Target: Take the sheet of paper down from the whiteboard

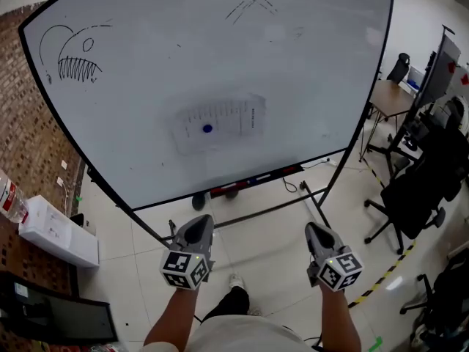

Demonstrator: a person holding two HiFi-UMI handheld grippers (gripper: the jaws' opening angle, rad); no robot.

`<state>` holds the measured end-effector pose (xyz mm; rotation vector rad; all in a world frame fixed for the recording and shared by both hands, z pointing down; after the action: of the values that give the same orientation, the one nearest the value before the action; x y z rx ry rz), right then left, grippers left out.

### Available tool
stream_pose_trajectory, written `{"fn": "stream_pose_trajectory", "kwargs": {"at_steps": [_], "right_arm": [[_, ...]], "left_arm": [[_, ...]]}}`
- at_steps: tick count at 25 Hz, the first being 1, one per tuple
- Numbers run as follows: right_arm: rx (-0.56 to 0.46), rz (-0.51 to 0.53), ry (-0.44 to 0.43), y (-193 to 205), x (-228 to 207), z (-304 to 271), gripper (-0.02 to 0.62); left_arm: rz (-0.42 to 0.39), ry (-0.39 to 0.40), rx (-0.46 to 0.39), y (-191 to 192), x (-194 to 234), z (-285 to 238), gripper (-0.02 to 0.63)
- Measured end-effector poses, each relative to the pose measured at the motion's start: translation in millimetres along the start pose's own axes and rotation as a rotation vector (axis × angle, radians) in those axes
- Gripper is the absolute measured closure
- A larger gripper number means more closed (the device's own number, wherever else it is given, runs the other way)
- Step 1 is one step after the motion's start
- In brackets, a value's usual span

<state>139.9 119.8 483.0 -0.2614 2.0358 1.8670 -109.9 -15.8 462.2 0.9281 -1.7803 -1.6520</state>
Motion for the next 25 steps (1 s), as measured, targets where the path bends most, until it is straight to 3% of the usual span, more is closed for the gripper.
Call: {"fn": "stream_pose_trajectory", "kwargs": {"at_steps": [8, 13, 20, 25], "right_arm": [[0.023, 0.051, -0.090, -15, -11, -56, 0.592], [0.006, 0.096, -0.143, -50, -29, -118, 0.592], [-0.059, 0.138, -0.198, -112, -37, -206, 0.592], [-0.059, 0.157, -0.243, -134, -40, -236, 0.592]], "left_arm": [[0.006, -0.031, -0.016, -2, 18, -47, 0.604], [0.049, -0.080, -0.051, -12, 56, -94, 0.604], [-0.085, -0.149, -0.050, -44, 110, -168, 0.604], [-0.087, -0.204, -0.051, -63, 127, -186, 0.604]]}}
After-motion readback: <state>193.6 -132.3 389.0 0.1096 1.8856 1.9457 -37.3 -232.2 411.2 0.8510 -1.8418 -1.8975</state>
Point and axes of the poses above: the fingertips, and each gripper's own axes: z backward along the fingers, x to its left, y out of its underside, the point moved 2 cm from there along z, backward along the fingers, and after that the axes turned 9 degrees about -z, right-handed, at the moved point
